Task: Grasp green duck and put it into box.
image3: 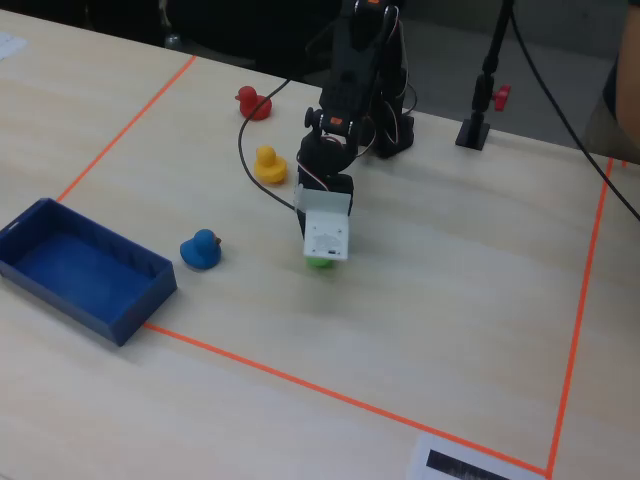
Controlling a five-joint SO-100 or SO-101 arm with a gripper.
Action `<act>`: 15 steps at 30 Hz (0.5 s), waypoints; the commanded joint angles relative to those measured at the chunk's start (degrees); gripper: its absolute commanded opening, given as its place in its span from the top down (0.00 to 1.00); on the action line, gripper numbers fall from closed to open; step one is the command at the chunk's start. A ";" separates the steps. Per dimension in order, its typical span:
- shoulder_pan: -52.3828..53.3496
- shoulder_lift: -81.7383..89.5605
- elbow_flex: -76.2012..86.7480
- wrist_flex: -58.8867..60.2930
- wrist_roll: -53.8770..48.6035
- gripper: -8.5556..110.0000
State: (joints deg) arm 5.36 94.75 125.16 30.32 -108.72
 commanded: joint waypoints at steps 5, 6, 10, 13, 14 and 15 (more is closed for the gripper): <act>4.92 -0.35 -31.46 11.78 6.15 0.93; 5.89 -3.43 -38.94 12.83 7.29 0.93; 11.34 -19.86 -71.02 16.00 9.67 0.93; 16.00 -33.66 -92.37 15.03 11.60 0.93; 17.67 -38.23 -98.88 13.80 12.48 0.93; 19.42 -42.54 -104.24 11.87 13.54 0.93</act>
State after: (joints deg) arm 19.16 66.80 57.92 46.05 -97.82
